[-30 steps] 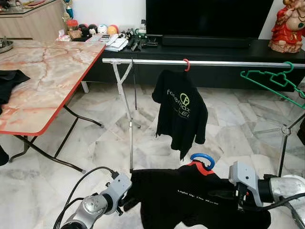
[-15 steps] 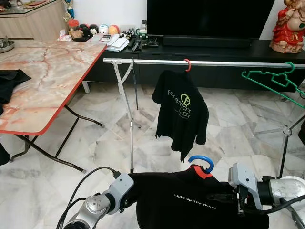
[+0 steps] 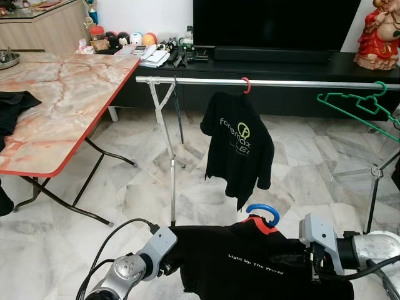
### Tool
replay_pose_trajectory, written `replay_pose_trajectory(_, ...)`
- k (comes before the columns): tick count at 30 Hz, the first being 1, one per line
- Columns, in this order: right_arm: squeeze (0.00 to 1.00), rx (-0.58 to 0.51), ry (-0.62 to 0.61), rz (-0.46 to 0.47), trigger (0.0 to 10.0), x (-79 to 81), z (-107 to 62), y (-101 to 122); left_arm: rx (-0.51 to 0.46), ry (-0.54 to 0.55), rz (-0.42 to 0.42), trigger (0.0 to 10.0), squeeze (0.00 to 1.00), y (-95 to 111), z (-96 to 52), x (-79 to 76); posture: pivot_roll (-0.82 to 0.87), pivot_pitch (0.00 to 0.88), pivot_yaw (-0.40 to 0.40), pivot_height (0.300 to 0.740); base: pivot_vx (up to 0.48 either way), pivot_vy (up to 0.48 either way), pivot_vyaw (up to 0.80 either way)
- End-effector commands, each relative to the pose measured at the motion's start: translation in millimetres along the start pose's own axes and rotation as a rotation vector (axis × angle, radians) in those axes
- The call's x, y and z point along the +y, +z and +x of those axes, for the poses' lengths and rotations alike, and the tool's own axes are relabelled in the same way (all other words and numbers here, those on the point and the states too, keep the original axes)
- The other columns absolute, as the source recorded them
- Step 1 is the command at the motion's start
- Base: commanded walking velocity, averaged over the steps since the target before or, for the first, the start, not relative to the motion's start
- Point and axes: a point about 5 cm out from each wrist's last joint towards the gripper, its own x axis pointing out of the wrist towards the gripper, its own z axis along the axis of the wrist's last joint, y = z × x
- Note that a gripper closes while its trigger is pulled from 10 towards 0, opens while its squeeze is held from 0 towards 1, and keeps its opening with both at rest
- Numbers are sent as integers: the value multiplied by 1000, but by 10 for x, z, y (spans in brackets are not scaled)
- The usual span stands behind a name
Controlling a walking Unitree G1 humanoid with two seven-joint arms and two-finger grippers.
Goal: Hang hanger
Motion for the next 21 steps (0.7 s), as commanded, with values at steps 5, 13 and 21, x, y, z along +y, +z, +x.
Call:
replay_pose_trajectory(5,0,-76,27,-31,10000,25,-57,157,-30,65,-36,10000,0,64,25,32,19,62,-10,740,0,0,0)
replay_pose_trajectory(13,0,-75,25,-13,10000,19,-77,138,-51,143,-68,10000,0,95,1,140,21,71,-14,740,0,0,0)
replay_pose_trajectory(21,0,-154,15,18,10000,4,-151,209,-114,136,-148,10000,0,107,-24,156,7,80,-20,740,0,0,0)
